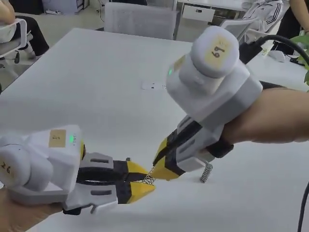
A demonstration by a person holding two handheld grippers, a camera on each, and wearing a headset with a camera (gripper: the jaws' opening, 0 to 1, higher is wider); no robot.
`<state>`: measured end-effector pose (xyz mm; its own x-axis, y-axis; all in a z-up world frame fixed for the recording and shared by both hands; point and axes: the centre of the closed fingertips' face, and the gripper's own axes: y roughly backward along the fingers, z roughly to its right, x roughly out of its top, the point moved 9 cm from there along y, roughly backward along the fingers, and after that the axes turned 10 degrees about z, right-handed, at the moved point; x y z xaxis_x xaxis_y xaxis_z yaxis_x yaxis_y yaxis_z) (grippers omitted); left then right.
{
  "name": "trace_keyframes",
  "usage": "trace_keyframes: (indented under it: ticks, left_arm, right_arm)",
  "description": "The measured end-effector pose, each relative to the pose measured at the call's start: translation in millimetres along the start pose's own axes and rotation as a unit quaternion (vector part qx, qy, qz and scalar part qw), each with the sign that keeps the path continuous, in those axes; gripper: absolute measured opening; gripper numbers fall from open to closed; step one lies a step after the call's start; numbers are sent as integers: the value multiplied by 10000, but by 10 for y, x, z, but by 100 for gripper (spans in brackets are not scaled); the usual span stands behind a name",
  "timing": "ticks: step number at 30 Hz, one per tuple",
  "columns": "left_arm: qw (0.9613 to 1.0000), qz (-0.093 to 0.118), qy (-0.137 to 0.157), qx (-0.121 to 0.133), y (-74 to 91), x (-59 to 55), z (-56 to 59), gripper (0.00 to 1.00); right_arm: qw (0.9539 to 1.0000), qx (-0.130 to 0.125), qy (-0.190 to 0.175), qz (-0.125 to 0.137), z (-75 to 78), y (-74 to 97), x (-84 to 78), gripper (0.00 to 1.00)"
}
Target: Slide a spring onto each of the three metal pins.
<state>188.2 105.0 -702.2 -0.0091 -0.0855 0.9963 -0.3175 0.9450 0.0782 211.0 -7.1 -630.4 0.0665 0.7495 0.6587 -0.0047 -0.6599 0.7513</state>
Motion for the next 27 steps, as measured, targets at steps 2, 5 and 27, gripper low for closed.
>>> trace_keyframes:
  ticks: [2,5,27]
  left_arm:
    - [10000,94,27,18,-2,25,-9,1]
    - [9998,156,74,37,1,39,-18,1]
    - [9996,285,19,67,-1,91,2,2]
  right_arm:
    - [10000,37,17,-40,5,-14,-16,12]
    - [10000,26,1,-32,19,-23,-31,12]
    - [9999,4,-163,41,22,-50,2,8]
